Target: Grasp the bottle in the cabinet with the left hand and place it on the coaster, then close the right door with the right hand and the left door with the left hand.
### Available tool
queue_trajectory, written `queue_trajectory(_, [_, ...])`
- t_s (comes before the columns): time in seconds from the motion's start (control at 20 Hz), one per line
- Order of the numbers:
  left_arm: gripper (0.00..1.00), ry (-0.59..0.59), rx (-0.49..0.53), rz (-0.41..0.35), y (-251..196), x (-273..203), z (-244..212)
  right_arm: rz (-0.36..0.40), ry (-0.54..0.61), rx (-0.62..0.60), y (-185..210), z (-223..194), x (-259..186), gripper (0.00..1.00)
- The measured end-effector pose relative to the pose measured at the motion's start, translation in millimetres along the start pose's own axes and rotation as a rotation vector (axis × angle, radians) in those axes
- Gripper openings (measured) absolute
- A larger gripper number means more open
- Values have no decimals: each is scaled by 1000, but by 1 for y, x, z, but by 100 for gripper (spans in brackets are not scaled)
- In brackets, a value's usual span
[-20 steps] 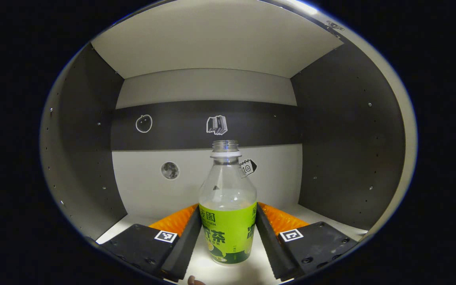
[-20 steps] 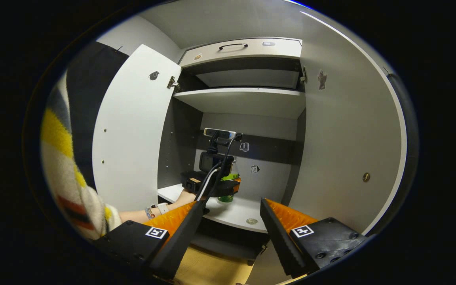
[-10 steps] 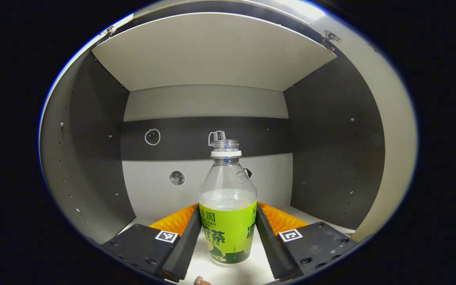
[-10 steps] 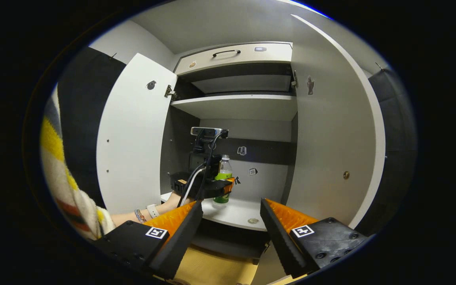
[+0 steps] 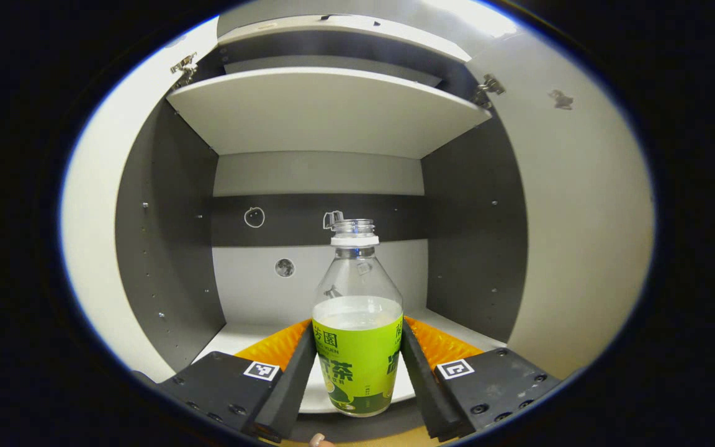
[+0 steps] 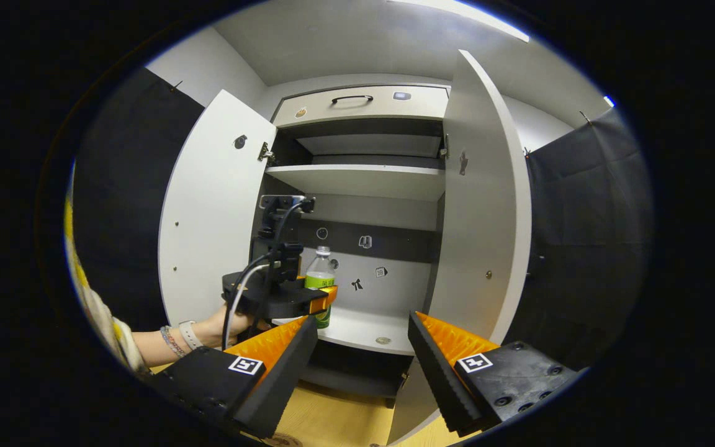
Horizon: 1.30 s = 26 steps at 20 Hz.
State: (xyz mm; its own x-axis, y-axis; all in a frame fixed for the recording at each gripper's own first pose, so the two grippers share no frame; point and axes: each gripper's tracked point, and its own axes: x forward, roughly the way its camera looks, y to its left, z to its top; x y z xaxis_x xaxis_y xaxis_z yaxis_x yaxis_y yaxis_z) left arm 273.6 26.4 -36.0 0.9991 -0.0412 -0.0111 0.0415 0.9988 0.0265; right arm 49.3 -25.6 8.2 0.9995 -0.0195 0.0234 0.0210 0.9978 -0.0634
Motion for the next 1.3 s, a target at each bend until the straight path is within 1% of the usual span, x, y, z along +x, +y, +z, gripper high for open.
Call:
queue_trajectory(0.15, [78, -20, 2, -14, -7, -38, 9, -39, 9, -18, -2, 3, -20, 98])
queue_trajectory(0.35, [77, -24, -6, -51, -23, -84, 12, -92, 13, -31, -2, 7, -49, 98])
queue_trajectory(0.5, [77, -30, 15, -84, -35, -116, 9, -147, 9, -61, -7, 9, -71, 98])
queue_trajectory(0.65, [77, -30, 12, -122, -48, -147, 0, -193, 25, -86, -12, 6, -89, 98])
queue_trajectory(0.85, [77, -41, -26, -174, -65, -182, -23, -260, 36, -109, -26, 4, -107, 98])
queue_trajectory(0.95, [77, -50, -16, -204, -76, -196, -37, -296, 33, -122, -36, 6, -113, 98])
queue_trajectory(1.1, [77, -49, 0, -234, -91, -215, -61, -318, 40, -112, -46, 1, -112, 98])
queue_trajectory(1.3, [77, -34, -35, -260, -107, -229, -96, -341, 67, -133, -62, -11, -105, 98])
